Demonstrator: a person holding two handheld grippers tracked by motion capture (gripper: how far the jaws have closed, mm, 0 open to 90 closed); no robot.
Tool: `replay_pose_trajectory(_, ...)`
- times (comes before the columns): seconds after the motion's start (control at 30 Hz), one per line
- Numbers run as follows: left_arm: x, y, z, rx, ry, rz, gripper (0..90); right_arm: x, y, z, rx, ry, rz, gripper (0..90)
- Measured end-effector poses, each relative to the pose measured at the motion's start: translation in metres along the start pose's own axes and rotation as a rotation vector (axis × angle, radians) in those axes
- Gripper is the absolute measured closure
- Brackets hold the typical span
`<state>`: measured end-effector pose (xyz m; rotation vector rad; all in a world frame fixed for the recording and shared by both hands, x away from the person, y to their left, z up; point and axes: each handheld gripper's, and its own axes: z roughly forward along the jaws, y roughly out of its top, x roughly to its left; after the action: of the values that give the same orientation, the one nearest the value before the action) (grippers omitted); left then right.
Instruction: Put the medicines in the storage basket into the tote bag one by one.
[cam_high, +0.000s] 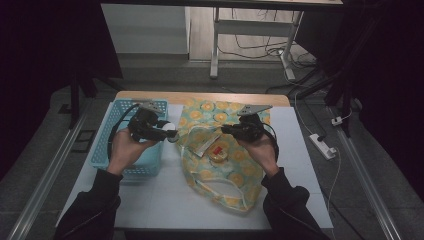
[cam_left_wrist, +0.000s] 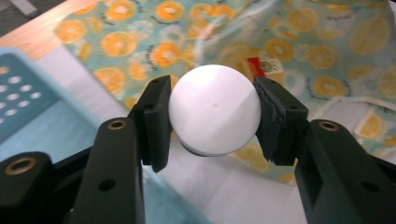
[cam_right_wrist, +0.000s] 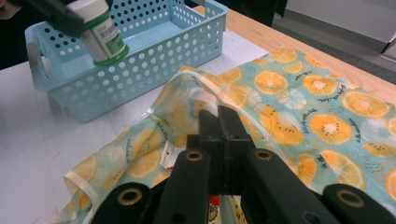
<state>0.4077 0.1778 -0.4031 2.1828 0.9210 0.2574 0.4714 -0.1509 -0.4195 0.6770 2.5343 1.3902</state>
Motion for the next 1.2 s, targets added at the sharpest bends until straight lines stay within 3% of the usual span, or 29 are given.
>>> replay_pose_trajectory(0.4,-0.031,0.012,0.025,0.012,-0.071,0.072,50.3,-0.001,0.000,-0.001,-0.003,0.000,0.002,90.0)
replay_pose_trajectory(0.63,-0.045,0.022,0.043,0.046,-0.103,0.119,50.3,0.000,0.000,-0.001,-0.006,-0.001,0.002,90.0)
replay_pose_trajectory(1.2,-0.059,0.047,0.091,0.068,-0.124,0.151,50.3,0.002,0.002,-0.003,-0.020,0.000,-0.003,90.0)
